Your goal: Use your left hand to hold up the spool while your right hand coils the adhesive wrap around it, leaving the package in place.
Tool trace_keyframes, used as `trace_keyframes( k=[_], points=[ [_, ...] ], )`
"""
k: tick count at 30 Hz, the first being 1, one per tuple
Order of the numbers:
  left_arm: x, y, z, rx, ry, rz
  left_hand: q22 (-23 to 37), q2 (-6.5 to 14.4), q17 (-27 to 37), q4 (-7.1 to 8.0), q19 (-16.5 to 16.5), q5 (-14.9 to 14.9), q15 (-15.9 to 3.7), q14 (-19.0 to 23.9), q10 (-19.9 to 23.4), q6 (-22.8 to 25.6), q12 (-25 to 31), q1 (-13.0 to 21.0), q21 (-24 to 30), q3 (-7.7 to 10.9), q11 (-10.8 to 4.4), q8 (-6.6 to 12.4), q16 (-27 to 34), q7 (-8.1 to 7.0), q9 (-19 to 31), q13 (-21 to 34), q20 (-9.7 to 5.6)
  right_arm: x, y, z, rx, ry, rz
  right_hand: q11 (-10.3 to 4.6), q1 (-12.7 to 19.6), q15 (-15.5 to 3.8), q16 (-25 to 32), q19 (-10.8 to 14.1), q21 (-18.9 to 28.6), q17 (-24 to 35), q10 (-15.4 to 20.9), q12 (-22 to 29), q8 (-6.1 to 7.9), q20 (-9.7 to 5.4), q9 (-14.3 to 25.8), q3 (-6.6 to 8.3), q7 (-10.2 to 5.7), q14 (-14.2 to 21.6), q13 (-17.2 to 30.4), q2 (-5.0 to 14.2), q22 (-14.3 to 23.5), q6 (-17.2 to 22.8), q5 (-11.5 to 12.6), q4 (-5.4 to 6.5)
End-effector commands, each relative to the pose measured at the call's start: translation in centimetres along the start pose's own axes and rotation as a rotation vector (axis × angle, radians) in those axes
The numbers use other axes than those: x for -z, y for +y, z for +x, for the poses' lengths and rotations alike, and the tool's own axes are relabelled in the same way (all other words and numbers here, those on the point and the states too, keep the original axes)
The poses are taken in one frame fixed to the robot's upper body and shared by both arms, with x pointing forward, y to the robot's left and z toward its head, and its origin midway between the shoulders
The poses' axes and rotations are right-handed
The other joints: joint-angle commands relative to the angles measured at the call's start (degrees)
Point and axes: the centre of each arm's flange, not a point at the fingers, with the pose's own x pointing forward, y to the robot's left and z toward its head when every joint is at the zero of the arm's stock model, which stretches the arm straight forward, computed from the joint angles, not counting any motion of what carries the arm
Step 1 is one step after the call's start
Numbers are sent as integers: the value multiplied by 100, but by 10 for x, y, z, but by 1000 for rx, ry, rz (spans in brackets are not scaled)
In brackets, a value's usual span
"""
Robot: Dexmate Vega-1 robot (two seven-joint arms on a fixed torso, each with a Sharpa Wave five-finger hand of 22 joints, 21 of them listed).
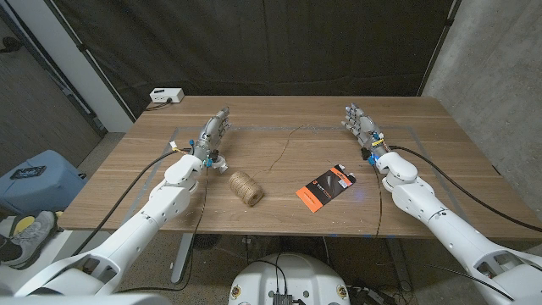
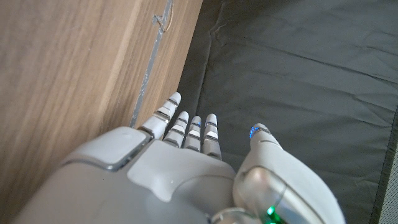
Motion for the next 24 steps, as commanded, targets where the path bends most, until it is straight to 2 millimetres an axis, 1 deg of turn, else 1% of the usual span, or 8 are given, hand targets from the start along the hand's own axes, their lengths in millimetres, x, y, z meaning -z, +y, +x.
trace_keyframes(
  k=[1, 2, 7, 11, 15, 17, 20, 24],
  points=[
    [0, -8, 2, 7, 5, 3, 17, -4, 20, -10, -4, 29, 13, -31, -36, 49, 30, 58, 22, 53, 22, 12, 19, -18, 12, 6, 54, 8, 0, -3, 8, 30, -13, 30, 58, -55, 37, 36, 23, 14, 31, 21, 24, -179, 29, 58, 15, 52, 14, -11, 15, 26, 27, -14],
    [0, -9, 2, 9, 4, 3, 17, -4, 20, -13, -4, 29, 14, -34, -35, 49, 30, 59, 22, 54, 18, 12, 17, -18, 12, 4, 53, 8, 0, -4, 8, 30, -11, 53, 58, -54, 37, 37, 24, 10, 32, 22, 21, -179, 30, 61, 17, 53, 12, -11, 15, 24, 26, -16],
    [-2, -10, 2, 13, 4, 11, 16, -8, 18, -32, -2, 32, 24, -41, -30, 51, 30, 67, 17, 61, 32, 9, 11, -28, 12, -9, 54, 8, 0, -5, 12, 29, -11, 26, 62, -49, 37, 33, 22, -2, 35, 24, 18, -180, 30, 71, 15, 54, 5, -7, 15, 25, 24, -25],
    [-6, -10, 2, 13, 3, 31, 14, -18, 16, -64, -1, 38, 36, -37, -9, 59, 37, 82, 11, 71, 19, 8, 9, -14, 12, -24, 54, 8, 0, -4, 7, 29, -9, 56, 69, -50, 36, 31, 21, -10, 39, 26, 16, -179, 31, 79, 6, 57, 1, -7, 15, 25, 23, -34],
    [-10, -12, 2, 20, 1, 54, 12, -31, 15, -102, 3, 47, 42, -27, 1, 64, 39, 102, 5, 81, 20, 7, 10, -21, 11, -40, 57, 8, 0, -3, 8, 25, -7, 40, 75, -40, 34, 30, 21, -21, 36, 26, 11, -176, 32, 86, 1, 55, -4, -10, 15, 18, 20, -46],
    [-12, -13, 2, 25, -3, 56, 10, -44, 14, -132, 5, 53, 53, -14, 12, 78, 42, 117, 0, 87, 30, 10, 13, -10, 10, -51, 57, 7, -2, -3, 9, 24, -12, 34, 74, -37, 34, 29, 20, -24, 32, 25, 11, -173, 32, 88, 4, 54, -5, -11, 15, 19, 19, -47],
    [-14, -15, 2, 30, -4, 64, 5, -98, 13, -244, 29, 75, -22, 17, 48, 125, 51, 167, -10, 99, -40, 17, 16, -66, 8, -91, -14, 6, -3, -3, 14, 21, -13, 42, 77, -34, 34, 24, 18, -29, 26, 23, 7, -170, 32, 91, -3, 54, -8, -12, 16, 12, 17, -53],
    [-19, -16, 2, 38, 0, 88, 2, -124, 14, -339, 55, 97, -36, 51, 82, 160, 60, 215, -16, 111, -56, 21, 20, -51, 6, -123, -18, 3, -6, -2, 22, 12, -16, 68, 81, -23, 31, 20, 17, -36, 25, 24, 3, -166, 33, 95, -8, 41, -12, -12, 16, 6, 15, -64]
  ],
)
